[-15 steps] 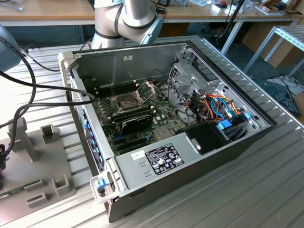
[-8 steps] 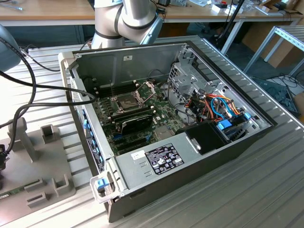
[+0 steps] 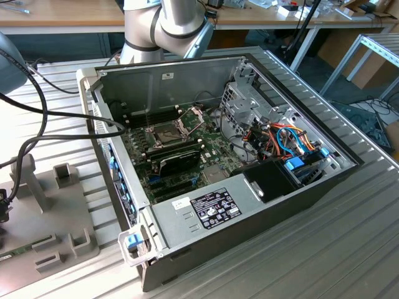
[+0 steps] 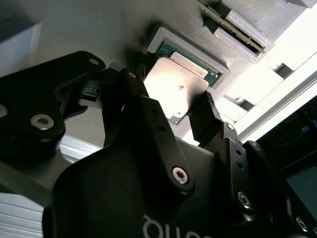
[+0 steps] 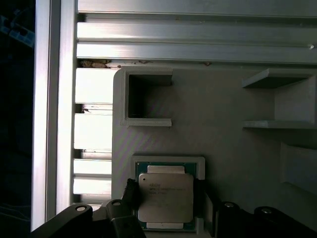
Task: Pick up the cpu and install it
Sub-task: 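Pick up the cpu and move it towards the insertion slot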
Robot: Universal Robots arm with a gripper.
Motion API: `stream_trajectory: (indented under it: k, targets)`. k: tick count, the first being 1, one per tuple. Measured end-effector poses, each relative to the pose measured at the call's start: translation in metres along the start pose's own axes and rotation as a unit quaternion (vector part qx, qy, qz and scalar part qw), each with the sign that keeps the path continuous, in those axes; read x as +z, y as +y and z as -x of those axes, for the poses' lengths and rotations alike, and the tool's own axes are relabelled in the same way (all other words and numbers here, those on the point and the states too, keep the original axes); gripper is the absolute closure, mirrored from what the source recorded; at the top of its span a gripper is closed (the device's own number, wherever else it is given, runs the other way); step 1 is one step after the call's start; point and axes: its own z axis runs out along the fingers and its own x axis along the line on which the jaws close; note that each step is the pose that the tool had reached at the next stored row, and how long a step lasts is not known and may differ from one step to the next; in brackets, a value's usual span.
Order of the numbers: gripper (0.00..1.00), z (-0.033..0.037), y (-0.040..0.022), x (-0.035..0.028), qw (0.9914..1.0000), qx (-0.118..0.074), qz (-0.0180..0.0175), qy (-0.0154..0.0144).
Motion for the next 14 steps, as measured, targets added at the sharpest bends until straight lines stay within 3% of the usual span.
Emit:
stream_trajectory:
  k: [14]
  targets:
    - [0.38,-0.0004,0.0,-0.002,1.0,0.001,-0.0001,0.0001]
